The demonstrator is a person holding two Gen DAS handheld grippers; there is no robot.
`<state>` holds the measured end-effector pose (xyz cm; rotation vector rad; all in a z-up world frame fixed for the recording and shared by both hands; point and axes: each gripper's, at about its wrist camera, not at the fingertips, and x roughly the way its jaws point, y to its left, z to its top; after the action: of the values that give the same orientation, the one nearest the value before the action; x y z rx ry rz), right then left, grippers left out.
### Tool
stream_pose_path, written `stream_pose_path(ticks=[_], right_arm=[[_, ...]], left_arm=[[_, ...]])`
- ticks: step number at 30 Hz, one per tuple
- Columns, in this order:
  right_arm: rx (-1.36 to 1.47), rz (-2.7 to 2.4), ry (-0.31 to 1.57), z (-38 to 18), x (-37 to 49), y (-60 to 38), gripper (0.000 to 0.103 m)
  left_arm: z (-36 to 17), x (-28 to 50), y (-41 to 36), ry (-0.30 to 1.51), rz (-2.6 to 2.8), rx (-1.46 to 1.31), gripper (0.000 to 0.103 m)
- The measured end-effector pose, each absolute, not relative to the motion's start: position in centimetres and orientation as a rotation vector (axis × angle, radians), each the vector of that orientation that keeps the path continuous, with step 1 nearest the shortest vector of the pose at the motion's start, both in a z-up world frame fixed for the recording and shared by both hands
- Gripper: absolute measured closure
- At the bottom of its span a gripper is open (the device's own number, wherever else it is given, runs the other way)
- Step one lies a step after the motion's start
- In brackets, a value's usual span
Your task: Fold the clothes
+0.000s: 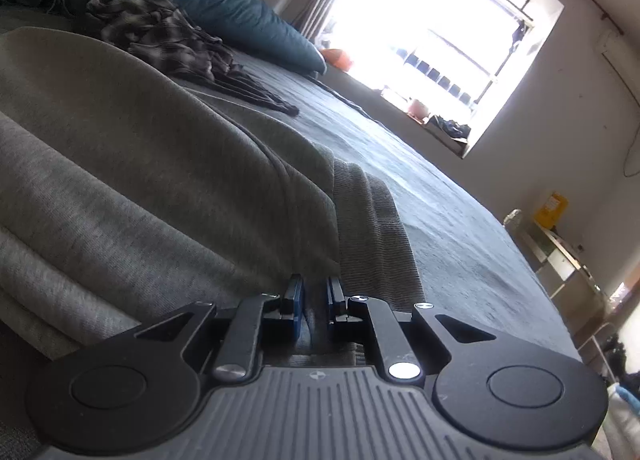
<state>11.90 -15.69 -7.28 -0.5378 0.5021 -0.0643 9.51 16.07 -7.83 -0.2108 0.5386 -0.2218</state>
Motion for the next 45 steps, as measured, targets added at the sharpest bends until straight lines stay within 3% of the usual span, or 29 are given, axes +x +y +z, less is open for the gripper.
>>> stream_pose_path(ticks=[5, 10, 17, 28, 34, 36, 38, 40, 45], right_arm=[[-0.433, -0.028, 0.543, -4.5, 12.0, -16.3, 0.092], [-0.330, 0.072, 0.485, 0.3, 14.2, -16.7, 0.083], [-0.153, 0.086, 0.689, -4.2, 25.6, -20.6, 0.085], [-0.041, 0.135, 0.552, 1.6, 18.1, -20.0, 0.083], [-0.200, 0.175, 0.662, -4.7, 16.1, -17.0, 0.078], [-0.169, 0.147, 0.621, -4.1, 15.1, -16.5, 0.077], [-0.137, 0.174, 0.586, -2.5, 13.7, -15.3, 0.077], [-0.167, 0.247, 0.492, -1.0, 11.4, -13.0, 0.068], [-0.306, 0.530, 0.279, -0.2, 5.7, -5.7, 0.042]], left_arm=[[-8.1, 9.2, 16.1, 0.530, -0.231, -0.186, 0.050], [-8.0, 9.0, 16.3, 0.525, -0.240, -0.191, 0.050], [-8.4, 8.4, 16.1, 0.503, -0.244, -0.182, 0.050], [-8.7, 8.2, 16.8, 0.490, -0.271, -0.206, 0.050], [-8.0, 8.2, 17.6, 0.503, -0.297, -0.243, 0.049], [-7.5, 7.9, 18.1, 0.505, -0.308, -0.263, 0.048], [-6.7, 6.9, 19.3, 0.479, -0.325, -0.305, 0.040], [-6.0, 5.9, 20.8, 0.446, -0.337, -0.361, 0.033], [-6.2, 6.1, 25.3, 0.484, -0.269, -0.572, 0.033]])
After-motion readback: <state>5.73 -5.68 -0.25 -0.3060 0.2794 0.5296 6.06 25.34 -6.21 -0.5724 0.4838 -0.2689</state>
